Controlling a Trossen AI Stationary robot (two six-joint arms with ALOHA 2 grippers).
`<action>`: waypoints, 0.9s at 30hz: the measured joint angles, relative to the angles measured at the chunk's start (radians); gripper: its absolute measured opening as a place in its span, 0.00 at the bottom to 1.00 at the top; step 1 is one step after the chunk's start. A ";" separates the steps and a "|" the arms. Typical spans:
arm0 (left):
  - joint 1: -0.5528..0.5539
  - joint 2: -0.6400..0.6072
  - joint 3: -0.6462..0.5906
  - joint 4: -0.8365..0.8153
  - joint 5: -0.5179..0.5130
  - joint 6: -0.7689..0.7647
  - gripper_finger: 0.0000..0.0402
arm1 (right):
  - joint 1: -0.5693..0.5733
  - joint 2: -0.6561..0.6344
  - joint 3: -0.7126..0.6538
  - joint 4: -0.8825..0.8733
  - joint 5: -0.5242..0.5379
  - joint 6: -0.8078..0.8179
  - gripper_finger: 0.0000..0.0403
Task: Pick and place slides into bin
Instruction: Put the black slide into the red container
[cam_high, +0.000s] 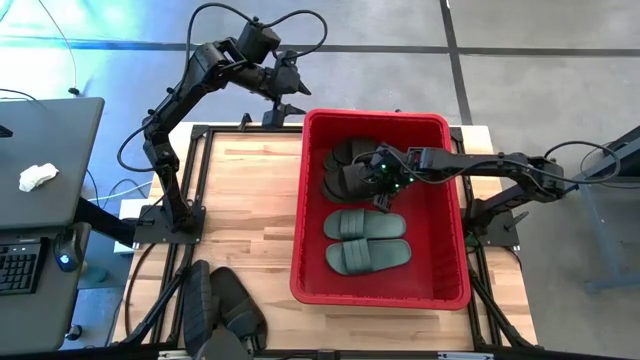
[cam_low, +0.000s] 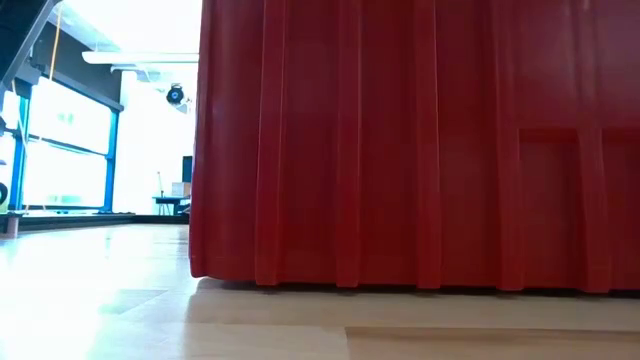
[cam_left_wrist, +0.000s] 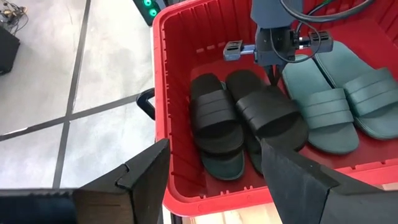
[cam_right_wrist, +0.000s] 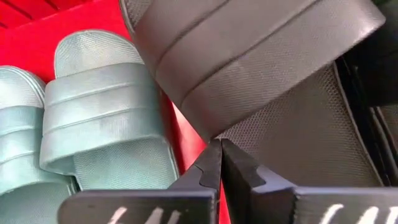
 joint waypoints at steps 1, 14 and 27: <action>0.000 0.000 0.000 -0.003 0.000 0.000 0.58 | 0.000 0.000 0.000 0.001 0.000 0.001 0.00; 0.000 0.000 0.000 -0.206 0.014 -0.002 0.58 | -0.001 -0.031 0.082 -0.208 0.045 0.003 0.00; -0.158 -0.017 -0.019 -0.295 -0.024 -0.170 0.58 | -0.086 -0.173 0.343 -0.381 0.073 -0.088 0.00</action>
